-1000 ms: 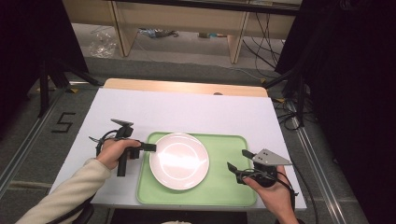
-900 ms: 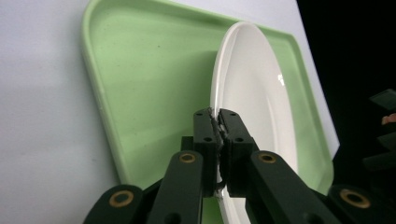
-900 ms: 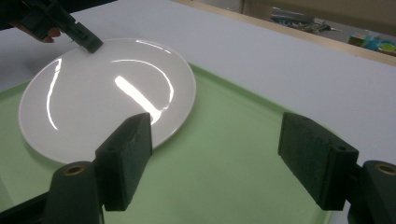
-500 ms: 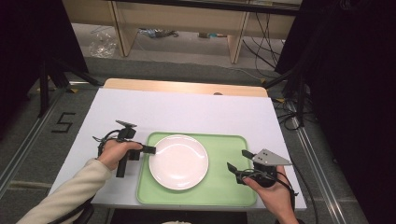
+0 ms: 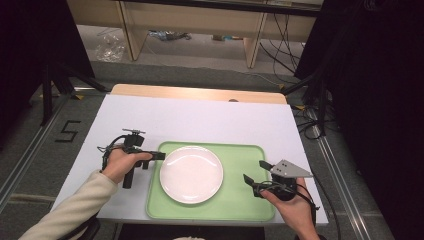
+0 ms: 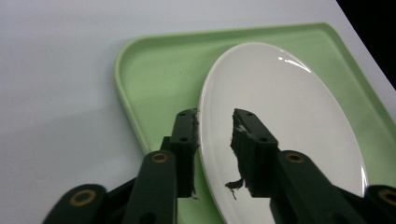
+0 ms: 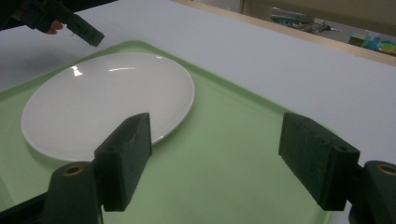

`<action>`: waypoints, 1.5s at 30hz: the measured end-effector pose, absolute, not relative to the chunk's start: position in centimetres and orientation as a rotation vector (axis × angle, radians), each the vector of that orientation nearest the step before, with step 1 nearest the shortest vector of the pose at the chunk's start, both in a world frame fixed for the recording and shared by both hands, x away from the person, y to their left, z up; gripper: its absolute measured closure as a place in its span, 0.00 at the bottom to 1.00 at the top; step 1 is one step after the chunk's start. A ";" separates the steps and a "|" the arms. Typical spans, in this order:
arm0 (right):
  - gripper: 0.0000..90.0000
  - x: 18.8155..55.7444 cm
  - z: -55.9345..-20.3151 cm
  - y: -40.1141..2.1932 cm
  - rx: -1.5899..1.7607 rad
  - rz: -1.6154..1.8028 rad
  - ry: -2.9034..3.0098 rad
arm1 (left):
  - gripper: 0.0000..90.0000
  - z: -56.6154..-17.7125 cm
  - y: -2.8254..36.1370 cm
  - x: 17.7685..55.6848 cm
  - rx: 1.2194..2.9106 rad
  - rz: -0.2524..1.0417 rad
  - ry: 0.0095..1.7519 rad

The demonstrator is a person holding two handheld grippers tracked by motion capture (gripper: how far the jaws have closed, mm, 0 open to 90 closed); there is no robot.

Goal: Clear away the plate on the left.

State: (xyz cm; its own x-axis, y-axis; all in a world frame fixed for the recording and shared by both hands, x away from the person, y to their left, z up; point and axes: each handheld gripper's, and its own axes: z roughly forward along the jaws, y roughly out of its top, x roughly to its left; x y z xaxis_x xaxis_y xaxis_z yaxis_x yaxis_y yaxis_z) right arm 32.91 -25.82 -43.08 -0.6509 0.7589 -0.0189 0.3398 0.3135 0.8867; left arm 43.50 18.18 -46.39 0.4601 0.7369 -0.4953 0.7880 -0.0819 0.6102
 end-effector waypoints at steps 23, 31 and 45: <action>0.29 32.9 -43.1 -25.8 0.986 1.294 2.155 | 0.26 -44.2 19.5 41.6 1.865 0.275 0.970; 0.29 32.9 -43.1 -25.8 0.980 1.290 2.152 | 0.18 -44.4 20.9 40.5 1.852 0.284 0.976; 0.29 33.0 -43.2 -25.9 0.974 1.286 2.153 | 0.20 -45.4 22.2 39.2 1.849 0.251 1.023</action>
